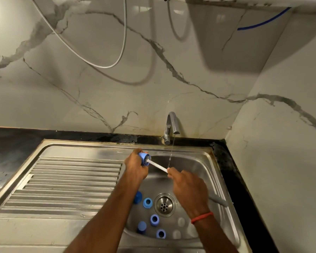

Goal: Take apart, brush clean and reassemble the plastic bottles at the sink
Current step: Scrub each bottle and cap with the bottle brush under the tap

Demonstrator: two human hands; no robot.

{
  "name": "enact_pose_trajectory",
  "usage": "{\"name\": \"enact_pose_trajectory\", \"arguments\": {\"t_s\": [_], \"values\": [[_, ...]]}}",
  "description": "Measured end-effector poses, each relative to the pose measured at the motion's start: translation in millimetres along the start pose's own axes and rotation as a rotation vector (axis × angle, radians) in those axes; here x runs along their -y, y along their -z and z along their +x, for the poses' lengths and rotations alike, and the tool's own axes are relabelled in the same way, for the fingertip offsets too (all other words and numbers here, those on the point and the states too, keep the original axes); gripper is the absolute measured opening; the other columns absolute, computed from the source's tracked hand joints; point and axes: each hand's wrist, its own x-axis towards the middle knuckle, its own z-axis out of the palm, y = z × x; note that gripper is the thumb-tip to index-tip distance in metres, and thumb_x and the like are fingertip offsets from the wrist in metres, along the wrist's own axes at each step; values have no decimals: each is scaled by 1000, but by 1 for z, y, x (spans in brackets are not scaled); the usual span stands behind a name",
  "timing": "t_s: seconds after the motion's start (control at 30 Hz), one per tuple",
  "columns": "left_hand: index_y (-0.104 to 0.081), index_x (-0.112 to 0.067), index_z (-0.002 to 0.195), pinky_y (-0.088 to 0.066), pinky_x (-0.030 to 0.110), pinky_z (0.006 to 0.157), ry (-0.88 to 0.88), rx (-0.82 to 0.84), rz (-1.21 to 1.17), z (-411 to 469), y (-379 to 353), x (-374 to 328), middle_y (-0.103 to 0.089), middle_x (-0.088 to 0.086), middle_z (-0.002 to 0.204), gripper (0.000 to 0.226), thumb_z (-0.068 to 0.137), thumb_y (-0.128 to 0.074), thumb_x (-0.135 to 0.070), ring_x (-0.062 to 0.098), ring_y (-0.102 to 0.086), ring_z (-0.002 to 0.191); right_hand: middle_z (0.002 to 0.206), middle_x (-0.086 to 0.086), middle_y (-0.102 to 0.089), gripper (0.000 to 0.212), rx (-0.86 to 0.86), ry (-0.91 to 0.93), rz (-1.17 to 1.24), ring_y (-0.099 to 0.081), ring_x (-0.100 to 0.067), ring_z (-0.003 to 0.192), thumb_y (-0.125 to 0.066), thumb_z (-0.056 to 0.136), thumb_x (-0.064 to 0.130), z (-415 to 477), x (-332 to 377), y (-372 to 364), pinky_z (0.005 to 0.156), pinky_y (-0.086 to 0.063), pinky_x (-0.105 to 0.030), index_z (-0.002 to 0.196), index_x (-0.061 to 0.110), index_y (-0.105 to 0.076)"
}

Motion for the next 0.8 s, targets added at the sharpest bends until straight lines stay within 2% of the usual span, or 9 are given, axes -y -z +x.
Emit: {"name": "enact_pose_trajectory", "arguments": {"t_s": [0.07,0.13,0.2,0.3,0.43,0.57,0.67,0.73,0.8], "values": [[-60,-3,102,-55,34,68,-9,-11,3,0,3,0,-60,15,92,14,95,-66,-14,23,-63,76,79,3,-69,17,150,3,139,-66,-15,71,-46,103,40,6,1,8,55,-42,-25,108,33,-61],[-62,-2,112,-54,33,66,-10,-17,-5,-1,9,3,-60,12,88,22,95,-67,-15,21,-62,73,87,6,-71,17,237,24,254,-65,-10,78,-51,101,41,16,-10,22,65,-48,-22,108,34,-64],[-63,-3,107,-56,33,68,-26,-3,-11,-5,8,0,-61,13,88,18,95,-68,-16,21,-63,72,88,10,-72,16,203,-12,284,-62,-4,77,-57,98,42,26,-22,33,63,-41,-16,107,36,-69],[-65,-5,98,-56,34,67,-61,26,7,-8,-4,-11,-62,14,91,11,94,-70,-14,23,-63,75,92,14,-73,14,96,-148,329,-65,-5,81,-61,96,41,26,-20,26,63,-41,-20,104,35,-70],[-64,-4,103,-57,35,71,-67,22,41,-9,-1,-5,-62,15,95,17,94,-69,-17,23,-64,77,89,9,-70,13,270,-101,366,-61,-5,78,-57,98,38,18,-6,22,64,-45,-19,105,32,-66],[-62,-6,101,-58,36,73,-56,24,22,-11,5,0,-63,15,94,20,96,-68,-24,22,-66,80,88,12,-70,14,180,-122,302,-56,-2,74,-61,95,43,26,-25,36,58,-30,-13,104,37,-69],[-61,-3,105,-58,37,74,-64,45,25,-10,-2,-5,-62,15,94,24,97,-67,-25,23,-64,81,84,11,-66,11,228,-196,375,-60,-4,74,-58,98,40,19,-14,23,56,-33,-17,103,33,-65],[-62,-5,104,-57,37,76,-70,24,40,-9,1,0,-62,15,94,25,97,-67,-28,23,-64,81,84,11,-65,11,330,-138,402,-58,-3,73,-57,98,38,15,-10,18,56,-35,-16,102,31,-64],[-63,-8,99,-58,37,75,-56,23,26,-8,9,5,-63,15,97,23,96,-68,-30,23,-66,83,88,11,-68,12,328,-108,397,-61,-5,79,-61,96,40,20,-23,24,61,-38,-16,103,33,-68]]}}
